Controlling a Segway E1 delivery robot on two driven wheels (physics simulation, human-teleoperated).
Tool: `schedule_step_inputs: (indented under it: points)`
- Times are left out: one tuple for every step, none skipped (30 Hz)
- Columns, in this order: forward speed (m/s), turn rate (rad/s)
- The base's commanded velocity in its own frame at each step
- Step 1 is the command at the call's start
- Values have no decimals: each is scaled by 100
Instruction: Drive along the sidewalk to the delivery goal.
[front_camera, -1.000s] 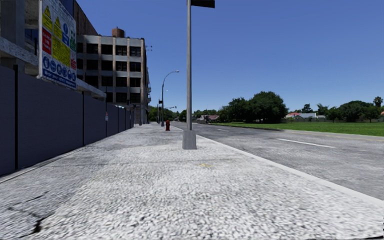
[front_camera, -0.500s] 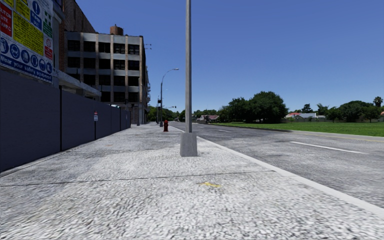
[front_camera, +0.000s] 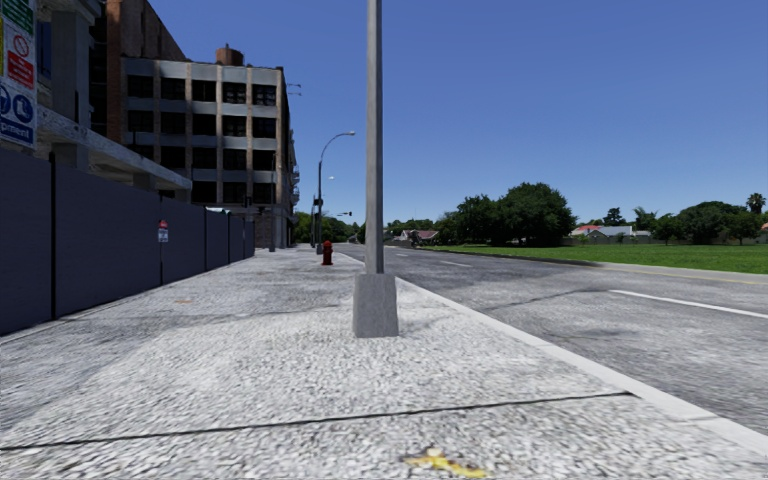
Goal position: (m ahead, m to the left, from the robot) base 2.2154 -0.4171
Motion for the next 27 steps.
schedule_step_inputs:
  points:
    - [200,0]
    - [200,0]
    - [191,-7]
    - [191,-7]
    - [180,-13]
    - [169,-15]
    - [161,-15]
    - [154,-18]
    - [154,-18]
    - [142,-25]
    - [135,-27]
    - [133,-27]
    - [133,-27]
    - [132,-27]
    - [131,-27]
    - [129,-28]
    - [126,-28]
    - [126,-28]
    - [125,-28]
    - [116,-32]
    - [110,-37]
    - [110,-37]
    - [108,-38]
    - [108,-38]
    - [108,-38]
    - [108,-38]
    - [108,-38]
